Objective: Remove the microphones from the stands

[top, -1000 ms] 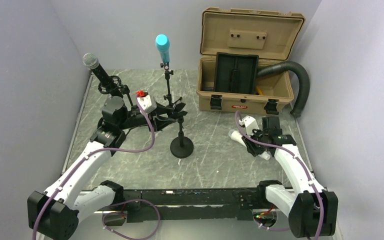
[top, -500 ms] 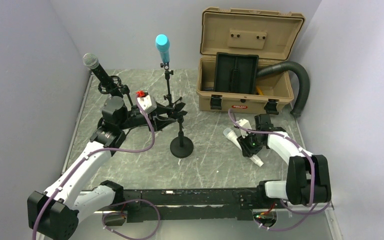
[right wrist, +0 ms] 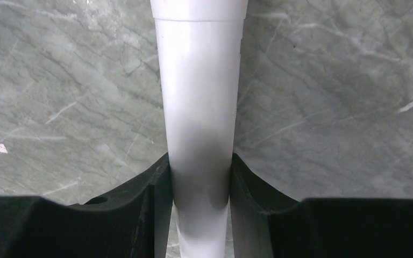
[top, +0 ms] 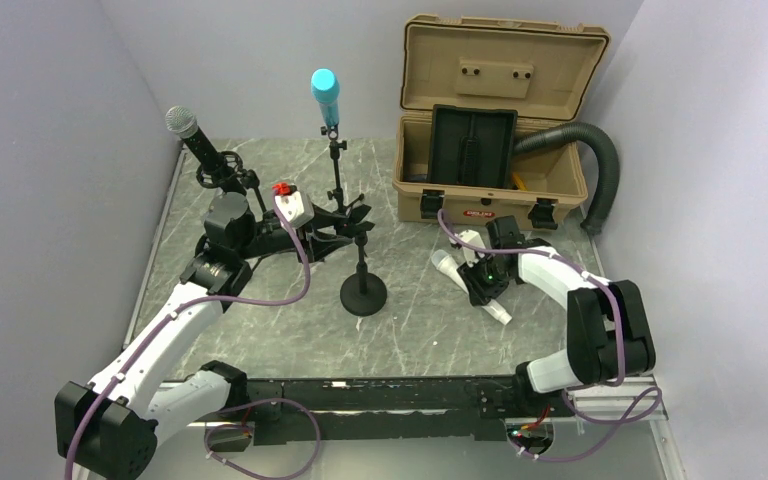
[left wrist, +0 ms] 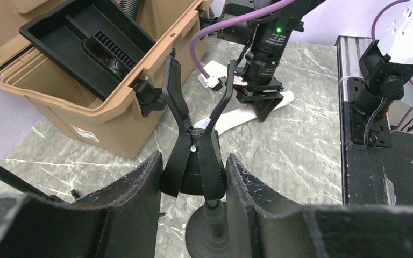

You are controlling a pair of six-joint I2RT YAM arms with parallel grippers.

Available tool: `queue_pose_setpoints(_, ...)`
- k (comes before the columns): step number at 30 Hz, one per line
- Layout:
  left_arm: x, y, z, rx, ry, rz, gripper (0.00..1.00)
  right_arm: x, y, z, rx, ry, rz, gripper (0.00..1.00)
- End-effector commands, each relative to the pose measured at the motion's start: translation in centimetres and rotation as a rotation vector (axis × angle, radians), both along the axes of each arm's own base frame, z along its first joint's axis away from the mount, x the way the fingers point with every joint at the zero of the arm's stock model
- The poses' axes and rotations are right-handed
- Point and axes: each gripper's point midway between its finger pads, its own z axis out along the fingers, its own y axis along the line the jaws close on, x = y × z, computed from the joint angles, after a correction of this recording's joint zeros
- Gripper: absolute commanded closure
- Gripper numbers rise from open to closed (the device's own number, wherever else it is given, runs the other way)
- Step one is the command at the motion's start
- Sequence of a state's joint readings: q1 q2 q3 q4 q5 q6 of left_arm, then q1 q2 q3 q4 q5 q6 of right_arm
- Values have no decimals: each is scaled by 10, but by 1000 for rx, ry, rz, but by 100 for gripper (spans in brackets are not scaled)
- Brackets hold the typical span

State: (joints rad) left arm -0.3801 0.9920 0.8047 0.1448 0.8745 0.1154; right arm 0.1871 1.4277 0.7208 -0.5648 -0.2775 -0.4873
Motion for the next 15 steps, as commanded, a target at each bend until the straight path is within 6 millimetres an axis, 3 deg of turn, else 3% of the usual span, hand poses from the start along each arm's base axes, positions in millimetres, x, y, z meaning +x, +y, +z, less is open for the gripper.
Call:
queue_pose_setpoints(1,13,4,5,25,-75,42,100,12,9,3,-15,-5,-41,72)
queue_pose_setpoints(15,15,5,5,34,-74,46,100,34,47,6,-15,35,-115,70)
